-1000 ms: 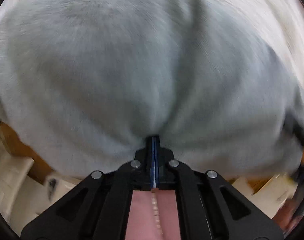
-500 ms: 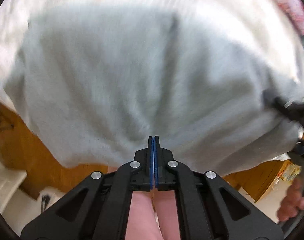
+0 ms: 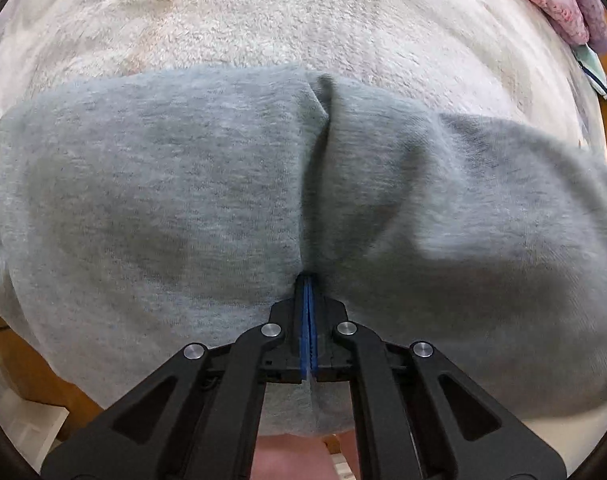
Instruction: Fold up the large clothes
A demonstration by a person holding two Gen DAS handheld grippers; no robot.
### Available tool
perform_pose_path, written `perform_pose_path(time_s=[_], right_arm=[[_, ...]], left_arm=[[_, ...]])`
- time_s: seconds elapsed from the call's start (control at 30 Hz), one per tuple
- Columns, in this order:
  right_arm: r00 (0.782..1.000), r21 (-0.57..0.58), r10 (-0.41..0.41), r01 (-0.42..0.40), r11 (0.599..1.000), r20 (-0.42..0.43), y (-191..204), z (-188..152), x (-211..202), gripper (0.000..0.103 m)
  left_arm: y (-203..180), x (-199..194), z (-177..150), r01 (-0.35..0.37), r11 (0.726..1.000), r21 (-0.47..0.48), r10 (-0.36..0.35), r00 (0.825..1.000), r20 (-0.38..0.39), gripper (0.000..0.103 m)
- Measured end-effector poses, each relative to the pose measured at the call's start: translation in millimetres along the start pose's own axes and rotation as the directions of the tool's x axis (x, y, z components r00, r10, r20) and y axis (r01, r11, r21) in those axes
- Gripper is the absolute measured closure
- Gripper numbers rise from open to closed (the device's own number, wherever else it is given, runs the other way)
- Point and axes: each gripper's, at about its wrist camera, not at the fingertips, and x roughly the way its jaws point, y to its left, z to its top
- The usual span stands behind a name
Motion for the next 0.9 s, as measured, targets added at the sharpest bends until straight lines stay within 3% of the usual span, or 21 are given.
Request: perform_pose_path(time_s=[0.2,0.3,0.4,0.43,0.5,0.6,0.8,0.9], right_arm=[[0.999,-0.043,-0.017,0.016,0.999,-0.038,52.5,1.4,31.4,0.077],[1.0,0.029,-0.005,0.006,1.0,-0.021,56.8,7.3,39.5,0.077],[0.999,0.025,-0.045,0.045,0.999,0.005,72.4,6.2,45.9,0.077],[0.998,0.025,-0.054,0.053,0.998,0.017,79.2,5.7,47.6,0.077],[0.997,0.041,-0.067,0.066,0.997,0.033,91.5,5.2,56.1,0.077],[0.999,0.097,-0.051,0.05,0.994,0.009,98.8,3.4,81.1,0.077],[0.996,0.162,-0.078,0.083,0.983,-0.037,118.9,-3.9,155.2,0.077],[0.995,0.209,-0.091,0.098,0.973,-0.041,117.3,-4.3,193.5,0.077]], left_arm=[[-2.0,9.2,-17.7,0.068,0.997,0.033,-0.069,0.997,0.019,0.1],[20.3,7.4,-17.6,0.136,0.988,0.072,-0.136,0.991,-0.007,0.1],[48.7,-6.5,-11.9,0.18,0.981,0.079,-0.175,0.983,-0.064,0.1],[59.2,-19.2,-9.4,0.184,0.978,0.095,-0.18,0.983,-0.041,0.1],[77.6,-44.3,-7.9,0.15,0.981,0.125,-0.151,0.988,-0.001,0.1],[113.9,-84.9,-3.2,0.045,0.987,0.157,-0.053,0.997,0.052,0.1],[209.4,-141.9,7.4,-0.002,0.994,0.113,-0.009,0.995,0.097,0.1],[219.1,-149.0,5.3,-0.02,0.997,0.076,0.012,0.995,0.097,0.099]])
